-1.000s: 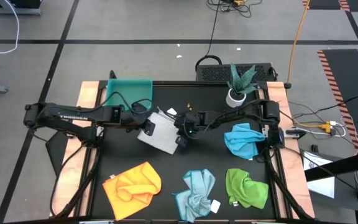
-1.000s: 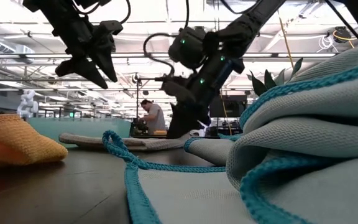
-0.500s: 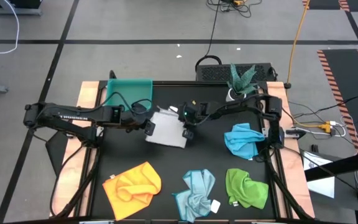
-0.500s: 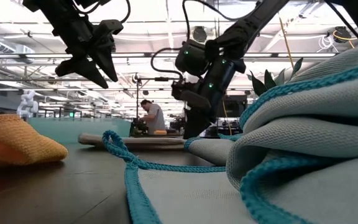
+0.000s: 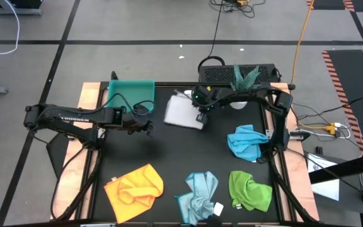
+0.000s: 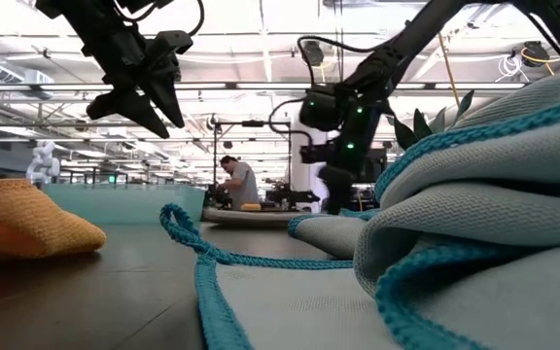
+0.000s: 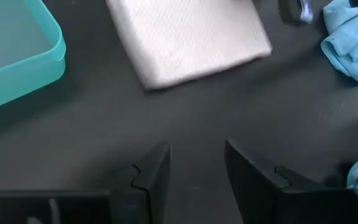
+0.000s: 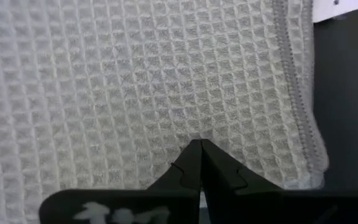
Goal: Fold microfiber towels
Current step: Fold the gray microfiber towel
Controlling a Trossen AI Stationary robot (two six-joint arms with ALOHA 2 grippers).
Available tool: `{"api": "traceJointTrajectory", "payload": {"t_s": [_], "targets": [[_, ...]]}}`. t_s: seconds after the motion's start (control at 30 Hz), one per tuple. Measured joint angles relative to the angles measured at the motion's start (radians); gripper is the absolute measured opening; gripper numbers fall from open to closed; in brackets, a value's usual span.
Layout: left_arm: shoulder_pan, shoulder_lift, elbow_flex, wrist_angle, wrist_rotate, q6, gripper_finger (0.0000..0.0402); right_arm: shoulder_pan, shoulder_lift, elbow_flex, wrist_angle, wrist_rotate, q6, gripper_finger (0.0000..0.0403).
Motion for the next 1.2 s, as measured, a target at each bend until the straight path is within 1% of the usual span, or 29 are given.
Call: {"api": "traceJointTrajectory", "payload": {"t_s": [0.13,0.27,0.33,0.4,0.47,0.57,0.63,0.7,1.0,1.2], "targets": [[0.000,0.000,0.000,0.000,0.000,0.003,0.0154,-0.048,-0.059,0.003,-0.048,0.001,-0.081,0.0000],[0.000,0.000,0.000,0.000,0.000,0.003,0.0154,-0.060,-0.104,0.001,-0.106,-0.019,-0.127,0.0000],[0.000,0.000,0.000,0.000,0.000,0.003,0.0154,-0.057,-0.138,0.003,-0.121,-0.101,-0.089,0.0000],[0.002,0.000,0.000,0.000,0.000,0.005,0.0154,-0.041,-0.156,-0.001,-0.126,-0.190,-0.013,0.0000],[0.006,0.000,0.000,0.001,0.000,0.012,0.0154,0.001,-0.160,-0.020,-0.117,-0.217,0.027,0.0000],[0.013,0.000,0.000,0.002,0.000,0.013,0.0154,0.075,-0.159,-0.051,-0.078,-0.202,0.038,0.0000],[0.013,0.000,0.000,0.003,-0.001,0.015,0.0154,0.119,-0.149,-0.077,-0.058,-0.142,0.039,0.0000],[0.013,0.000,0.000,0.006,0.000,0.019,0.0154,0.139,-0.142,-0.104,-0.052,-0.099,0.055,0.0000],[0.013,0.000,0.000,0.010,0.000,0.021,0.0154,0.108,-0.147,-0.195,0.028,-0.087,0.084,0.0000],[0.013,0.000,0.000,0.009,0.001,0.021,0.0154,0.088,-0.151,-0.229,-0.005,-0.088,0.053,0.0000]]}}
